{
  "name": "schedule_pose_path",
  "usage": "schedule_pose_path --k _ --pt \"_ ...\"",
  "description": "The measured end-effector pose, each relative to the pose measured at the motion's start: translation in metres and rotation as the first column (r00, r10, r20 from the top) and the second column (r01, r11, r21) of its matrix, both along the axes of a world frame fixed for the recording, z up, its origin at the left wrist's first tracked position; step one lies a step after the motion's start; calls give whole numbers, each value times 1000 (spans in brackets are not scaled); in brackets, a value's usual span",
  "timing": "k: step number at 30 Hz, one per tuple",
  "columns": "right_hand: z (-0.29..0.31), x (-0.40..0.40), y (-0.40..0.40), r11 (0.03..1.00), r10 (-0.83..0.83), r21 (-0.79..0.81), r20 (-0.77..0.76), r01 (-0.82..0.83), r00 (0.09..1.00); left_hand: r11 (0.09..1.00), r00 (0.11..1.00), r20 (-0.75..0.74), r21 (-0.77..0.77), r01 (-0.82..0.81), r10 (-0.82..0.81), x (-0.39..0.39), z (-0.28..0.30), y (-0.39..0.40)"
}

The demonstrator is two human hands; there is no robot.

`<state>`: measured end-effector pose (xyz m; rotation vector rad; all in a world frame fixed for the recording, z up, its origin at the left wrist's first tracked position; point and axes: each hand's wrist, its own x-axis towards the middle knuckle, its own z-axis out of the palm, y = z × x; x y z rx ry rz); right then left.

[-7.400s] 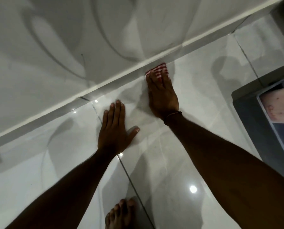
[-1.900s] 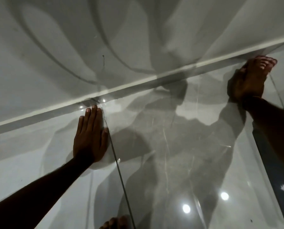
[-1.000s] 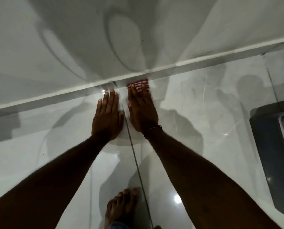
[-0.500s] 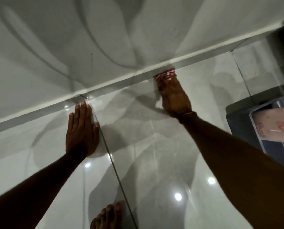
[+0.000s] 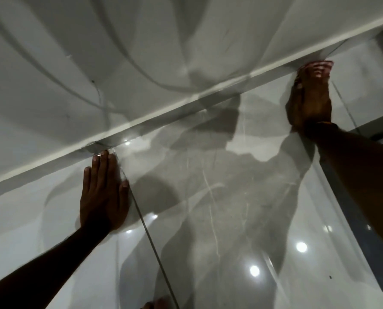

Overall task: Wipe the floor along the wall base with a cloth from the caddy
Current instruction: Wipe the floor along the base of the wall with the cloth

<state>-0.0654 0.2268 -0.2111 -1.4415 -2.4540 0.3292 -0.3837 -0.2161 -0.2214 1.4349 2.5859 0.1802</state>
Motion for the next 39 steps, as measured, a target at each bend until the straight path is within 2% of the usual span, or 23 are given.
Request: schedule_pose_path --k 4,9,14,20,27,34,39 --pt "-4 -2 11 997 -39 74 195 25 980 1000 1000 7 -10 -6 6 -1 -2 0" --pt "-1 -22 -37 999 13 29 64 -15 998 1000 1000 5 -15 -5 5 0 -1 1" --pt "-18 -72 -100 986 90 136 70 -99 994 1000 1000 0 -22 -16 16 1 1 2" --pt "-11 -135 -196 991 128 -13 -93 -130 987 999 1000 18 -39 -10 11 1 4 2" --pt "5 -214 -317 916 357 -166 -80 -365 931 999 999 36 -52 4 -2 -2 5 2" --pt "2 -212 -314 851 503 -133 -73 -508 861 996 1000 28 -88 15 -12 -5 0 0" --pt "0 -186 -271 796 595 -71 -85 -601 799 999 999 44 -46 3 -1 -4 0 1"
